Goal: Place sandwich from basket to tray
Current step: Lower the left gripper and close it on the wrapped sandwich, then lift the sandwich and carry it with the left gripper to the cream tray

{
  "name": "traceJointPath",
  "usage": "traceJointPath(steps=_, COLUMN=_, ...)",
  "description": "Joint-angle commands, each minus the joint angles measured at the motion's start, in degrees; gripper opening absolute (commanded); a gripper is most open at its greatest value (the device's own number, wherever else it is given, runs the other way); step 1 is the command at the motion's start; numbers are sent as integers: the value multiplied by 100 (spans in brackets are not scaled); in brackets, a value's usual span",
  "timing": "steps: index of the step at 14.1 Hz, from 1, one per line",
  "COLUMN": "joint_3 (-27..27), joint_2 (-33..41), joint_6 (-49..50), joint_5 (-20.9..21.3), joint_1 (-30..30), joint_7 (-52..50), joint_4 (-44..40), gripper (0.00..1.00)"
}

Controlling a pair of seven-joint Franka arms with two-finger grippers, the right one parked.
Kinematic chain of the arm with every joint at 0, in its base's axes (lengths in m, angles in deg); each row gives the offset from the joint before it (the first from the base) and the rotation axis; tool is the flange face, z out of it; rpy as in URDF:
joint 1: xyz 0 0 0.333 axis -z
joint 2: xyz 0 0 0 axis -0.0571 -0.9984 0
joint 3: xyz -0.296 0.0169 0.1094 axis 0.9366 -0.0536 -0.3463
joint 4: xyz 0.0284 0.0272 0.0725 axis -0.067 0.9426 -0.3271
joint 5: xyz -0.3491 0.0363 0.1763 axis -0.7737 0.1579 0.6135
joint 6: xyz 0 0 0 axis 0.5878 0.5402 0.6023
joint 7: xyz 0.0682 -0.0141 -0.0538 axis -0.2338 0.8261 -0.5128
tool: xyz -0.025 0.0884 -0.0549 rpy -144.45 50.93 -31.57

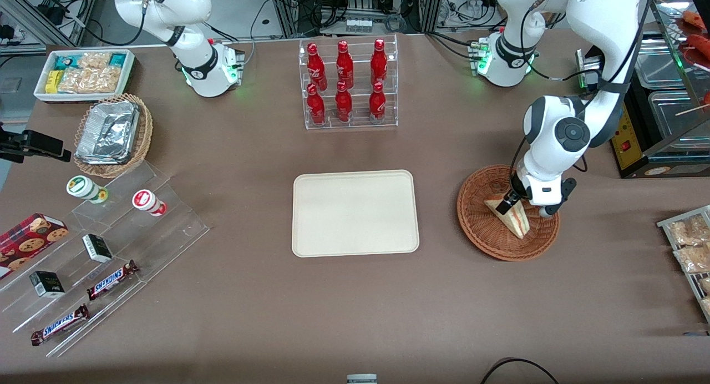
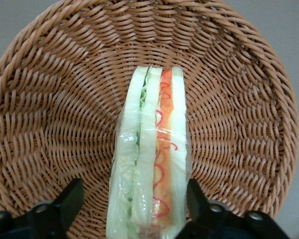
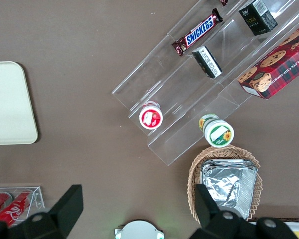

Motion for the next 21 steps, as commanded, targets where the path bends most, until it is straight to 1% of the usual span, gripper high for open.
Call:
traceJointPath(steps=1, joint_3=-26, joint_2=5, joint_6=-58, joint_5=118, joint_1=61, joint_7=-47, joint_4=-31, gripper=0)
traceJointPath(steps=3, joint_3=-26, joint_2=22, joint_6=39, joint_5=144, joint_1=70, joint_7=49, joint_4=-110, gripper=0)
traceJointPath(steps=5, joint_3=-18, joint_2=49, joint_6=528, joint_5=135, joint_1=96, joint_7=260, joint_4=-442, gripper=0)
traceJointPath(steps=7, joint_3=0, joint_2=-135, joint_6=1633, joint_5=135, joint_1=157, joint_7=278, joint_4=-1318, gripper=0)
traceJointPath(steps=9, joint_3=0, joint_2=-529, joint_6=2662, joint_5=135, joint_1=306, joint_7=287, joint_4=-2267, gripper=0)
traceJointPath(steps=11, joint_3=0, joint_2=-846, joint_6=3166, joint_5=135, joint_1=509, joint_7=296, joint_4=-2894, gripper=0)
traceJointPath(steps=15, joint_3=17, joint_2=-1023, joint_6=3230, joint_5=65, joint_1=842, joint_7=725, joint_4=-3273, gripper=0)
traceJointPath(steps=17, joint_3=18, joint_2=-1268, joint_6=3239, joint_5=56, joint_1=1237, joint_7=744, joint_4=-3607, gripper=0)
traceJointPath(steps=20, joint_3=26, joint_2=-1559, joint_6=3160, joint_5=74, joint_1=1782, joint_7=788, joint_4=-3897, gripper=0)
traceJointPath(steps=21, joint_3=44, joint_2=-1734, joint_6=3151, joint_5=74, joint_1=1940, joint_7=997, joint_4=-4133, gripper=0)
